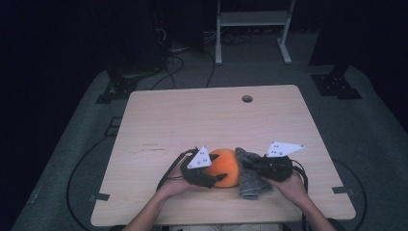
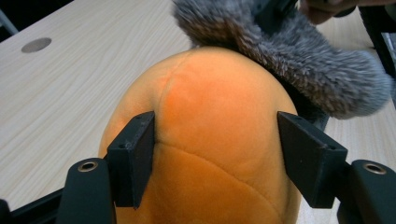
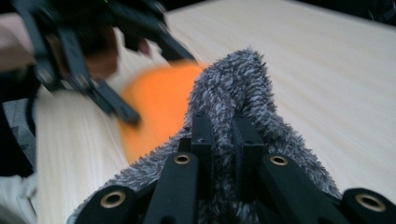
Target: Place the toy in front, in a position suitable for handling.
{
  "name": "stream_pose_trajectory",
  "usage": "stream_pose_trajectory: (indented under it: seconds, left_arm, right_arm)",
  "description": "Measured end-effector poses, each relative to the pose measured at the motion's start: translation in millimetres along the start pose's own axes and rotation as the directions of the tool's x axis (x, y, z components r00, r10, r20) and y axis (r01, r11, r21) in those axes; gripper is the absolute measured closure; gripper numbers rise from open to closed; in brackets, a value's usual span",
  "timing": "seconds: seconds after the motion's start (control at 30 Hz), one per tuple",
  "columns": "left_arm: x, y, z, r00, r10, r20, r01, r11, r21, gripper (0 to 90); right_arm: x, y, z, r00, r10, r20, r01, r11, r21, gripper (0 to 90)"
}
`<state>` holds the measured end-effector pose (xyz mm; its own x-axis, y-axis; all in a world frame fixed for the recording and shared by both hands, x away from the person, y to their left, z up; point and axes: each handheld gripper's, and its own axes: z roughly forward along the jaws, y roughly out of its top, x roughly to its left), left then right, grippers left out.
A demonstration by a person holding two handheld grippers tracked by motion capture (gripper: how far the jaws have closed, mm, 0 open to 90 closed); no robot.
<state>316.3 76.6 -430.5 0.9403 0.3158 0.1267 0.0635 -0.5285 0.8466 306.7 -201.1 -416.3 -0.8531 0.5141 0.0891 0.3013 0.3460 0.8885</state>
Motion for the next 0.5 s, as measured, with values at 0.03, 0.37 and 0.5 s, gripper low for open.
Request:
stream_pose_trajectory:
  seconds: [0.03,0.37,0.5]
  left_arm:
    - [-0.6,0.0,0.0,0.9999,0.004,0.011,-0.004,1.0000,-0.006,30.1]
    - [20.3,-8.7,-6.7,0.9846,-0.163,0.063,0.164,0.9863,-0.014,20.6]
    - [19.1,-7.0,-8.9,0.9882,-0.146,0.047,0.147,0.9891,-0.010,27.1]
  right_arm:
    - [2.5,3.6,2.4,0.9999,-0.009,-0.010,0.009,1.000,-0.008,81.0]
    - [-1.4,-7.5,8.1,1.0000,-0.003,-0.004,0.003,0.999,0.041,81.3]
    - [-6.4,-16.4,-1.3,0.9992,0.006,0.038,-0.010,0.996,0.089,81.3]
